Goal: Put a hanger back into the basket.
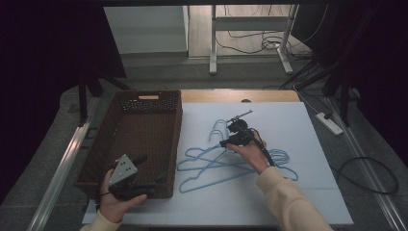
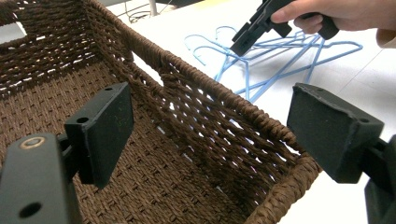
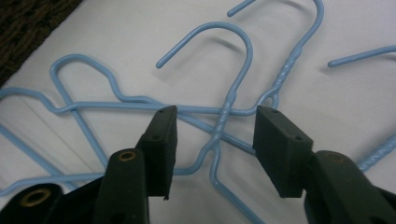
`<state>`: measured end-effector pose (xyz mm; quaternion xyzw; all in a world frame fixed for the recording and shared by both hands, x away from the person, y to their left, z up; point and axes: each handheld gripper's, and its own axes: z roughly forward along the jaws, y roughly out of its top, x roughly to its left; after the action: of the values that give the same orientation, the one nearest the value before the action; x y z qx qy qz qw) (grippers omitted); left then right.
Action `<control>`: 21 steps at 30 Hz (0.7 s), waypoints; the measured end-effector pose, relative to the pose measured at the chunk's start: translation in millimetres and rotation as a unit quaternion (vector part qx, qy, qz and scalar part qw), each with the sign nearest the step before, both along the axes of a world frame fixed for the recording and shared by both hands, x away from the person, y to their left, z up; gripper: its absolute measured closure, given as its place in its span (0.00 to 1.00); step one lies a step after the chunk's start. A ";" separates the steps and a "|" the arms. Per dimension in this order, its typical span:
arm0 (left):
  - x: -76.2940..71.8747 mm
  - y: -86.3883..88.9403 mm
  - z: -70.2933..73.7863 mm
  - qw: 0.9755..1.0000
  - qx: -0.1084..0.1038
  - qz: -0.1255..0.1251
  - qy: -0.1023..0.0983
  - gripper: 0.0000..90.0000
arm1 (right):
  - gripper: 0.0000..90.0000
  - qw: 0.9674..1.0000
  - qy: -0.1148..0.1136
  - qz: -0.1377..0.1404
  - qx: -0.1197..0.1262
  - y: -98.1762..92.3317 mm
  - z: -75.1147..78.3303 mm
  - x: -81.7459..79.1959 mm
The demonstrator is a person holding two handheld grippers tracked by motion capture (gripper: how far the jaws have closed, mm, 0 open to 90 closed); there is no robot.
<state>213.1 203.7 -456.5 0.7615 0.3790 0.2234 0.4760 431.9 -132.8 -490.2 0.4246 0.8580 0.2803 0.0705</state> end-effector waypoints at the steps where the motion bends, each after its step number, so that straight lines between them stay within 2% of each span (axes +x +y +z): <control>1: 0.0 0.1 0.0 1.000 0.000 0.000 0.000 0.17 | 0.60 1.000 0.001 0.001 -0.002 0.5 -1.0 1.0; 5: 0.0 -0.1 0.0 1.000 0.000 -0.001 -0.001 0.17 | 0.64 1.000 0.009 -0.007 -0.011 4.5 -6.9 4.9; 7: -0.1 -0.1 0.1 1.000 0.000 -0.001 -0.001 0.17 | 0.67 1.000 0.011 -0.011 -0.008 5.8 -8.7 7.1; 21: -0.3 1.1 0.4 1.000 -0.001 0.000 -0.003 0.17 | 0.85 0.999 0.025 -0.035 -0.024 12.3 -10.4 10.5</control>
<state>212.8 204.8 -456.1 0.7604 0.3781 0.2252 0.4776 442.3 -120.6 -500.6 0.4591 0.8507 0.2464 0.0693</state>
